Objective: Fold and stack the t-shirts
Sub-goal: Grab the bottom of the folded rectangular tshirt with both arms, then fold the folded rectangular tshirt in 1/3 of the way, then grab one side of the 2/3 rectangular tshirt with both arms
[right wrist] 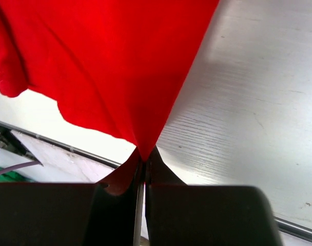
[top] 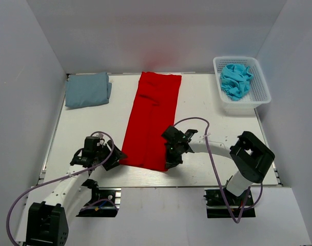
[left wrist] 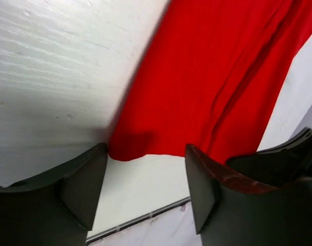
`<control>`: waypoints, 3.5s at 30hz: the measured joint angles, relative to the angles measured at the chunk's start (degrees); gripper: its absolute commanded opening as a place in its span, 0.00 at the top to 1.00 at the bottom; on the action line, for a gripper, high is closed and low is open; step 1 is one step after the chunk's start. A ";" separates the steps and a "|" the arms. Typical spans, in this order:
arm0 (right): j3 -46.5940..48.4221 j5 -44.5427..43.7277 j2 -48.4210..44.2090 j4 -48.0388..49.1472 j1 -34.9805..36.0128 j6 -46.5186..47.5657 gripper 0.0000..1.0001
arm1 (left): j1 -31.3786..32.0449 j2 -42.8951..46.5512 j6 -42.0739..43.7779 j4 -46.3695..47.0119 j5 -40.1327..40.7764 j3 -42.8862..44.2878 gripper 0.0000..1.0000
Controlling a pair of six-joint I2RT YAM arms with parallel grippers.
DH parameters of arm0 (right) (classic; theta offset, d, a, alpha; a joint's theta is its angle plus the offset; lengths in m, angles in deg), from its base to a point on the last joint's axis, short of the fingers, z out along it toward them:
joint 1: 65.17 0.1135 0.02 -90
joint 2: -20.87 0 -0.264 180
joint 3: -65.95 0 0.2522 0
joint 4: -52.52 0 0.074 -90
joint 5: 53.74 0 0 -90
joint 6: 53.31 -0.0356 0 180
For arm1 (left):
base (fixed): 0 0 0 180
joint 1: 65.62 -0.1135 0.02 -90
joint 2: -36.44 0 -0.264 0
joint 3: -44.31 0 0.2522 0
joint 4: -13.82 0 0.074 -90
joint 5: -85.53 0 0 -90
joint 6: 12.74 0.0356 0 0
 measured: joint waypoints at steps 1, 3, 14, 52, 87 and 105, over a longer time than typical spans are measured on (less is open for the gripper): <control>0.00 0.44 0.02 0.11 -0.11 0.15 1.00 | 0.55 -0.46 0.15 0.42 -0.33 -0.11 0.33; 0.00 1.05 0.13 0.33 -0.24 0.39 1.00 | 1.44 -1.11 0.48 0.68 -0.46 -0.17 0.44; -0.42 2.75 0.92 2.27 -0.81 1.01 1.00 | 4.04 -5.29 0.44 -0.13 1.64 0.04 0.78; 32.79 -3.10 12.17 -5.03 -19.82 14.97 1.00 | 4.76 -39.63 6.14 12.33 12.09 41.22 1.00; 46.80 10.08 27.67 -1.79 -36.68 19.56 0.09 | 3.30 -66.86 14.71 8.63 12.31 72.41 0.00; 26.97 14.27 23.04 4.61 -29.68 19.98 0.15 | 4.24 -67.54 16.09 9.16 16.35 59.52 0.47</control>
